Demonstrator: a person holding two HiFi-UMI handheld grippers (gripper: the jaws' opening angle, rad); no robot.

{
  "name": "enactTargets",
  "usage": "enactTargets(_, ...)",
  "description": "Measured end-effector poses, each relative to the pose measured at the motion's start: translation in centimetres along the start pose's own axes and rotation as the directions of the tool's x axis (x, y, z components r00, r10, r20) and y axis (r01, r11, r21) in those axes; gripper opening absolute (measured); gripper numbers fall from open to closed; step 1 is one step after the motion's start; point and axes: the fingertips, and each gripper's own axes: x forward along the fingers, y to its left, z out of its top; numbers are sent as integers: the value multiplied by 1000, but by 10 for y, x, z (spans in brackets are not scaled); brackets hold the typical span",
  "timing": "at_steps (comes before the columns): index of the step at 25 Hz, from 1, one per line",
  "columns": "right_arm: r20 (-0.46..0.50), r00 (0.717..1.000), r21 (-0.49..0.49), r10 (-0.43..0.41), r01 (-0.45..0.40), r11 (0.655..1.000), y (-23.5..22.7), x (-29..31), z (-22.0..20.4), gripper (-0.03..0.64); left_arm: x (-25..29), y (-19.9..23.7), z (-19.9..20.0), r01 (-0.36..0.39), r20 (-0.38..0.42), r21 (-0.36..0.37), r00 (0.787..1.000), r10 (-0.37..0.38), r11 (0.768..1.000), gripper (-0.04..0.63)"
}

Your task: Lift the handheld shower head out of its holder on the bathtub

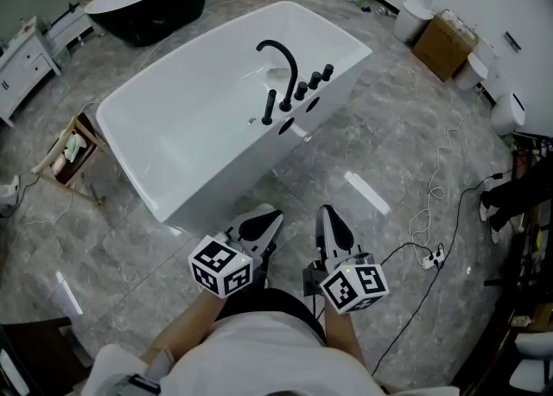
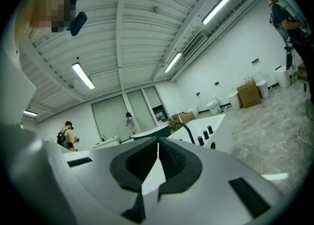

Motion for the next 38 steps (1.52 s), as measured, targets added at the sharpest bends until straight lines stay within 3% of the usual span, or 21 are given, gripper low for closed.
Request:
enactTargets(7, -4, 997, -38, 78, -78, 996, -3, 38, 10, 18, 27, 30, 22, -23, 33, 4, 999, 23, 1000, 12)
enactTargets(22, 3, 996, -29, 89, -89, 996, -58, 161, 54, 17, 116, 115, 80, -25, 11, 9, 1000, 25, 1000, 12)
enactTargets(28, 67, 989, 31, 134, -137, 990, -68, 215, 78, 17, 141, 163, 104, -56, 20, -13, 998, 56, 998, 12)
enactTargets(33, 28, 993, -32, 113, -112, 993, -80, 260, 83, 17, 166, 199, 124, -54, 35, -20, 998, 54, 998, 12)
enactTargets(38, -32, 989, -93, 146, -148, 985, -84, 304, 86, 20, 190, 229, 145, -53, 51, -14, 997, 54, 998, 12)
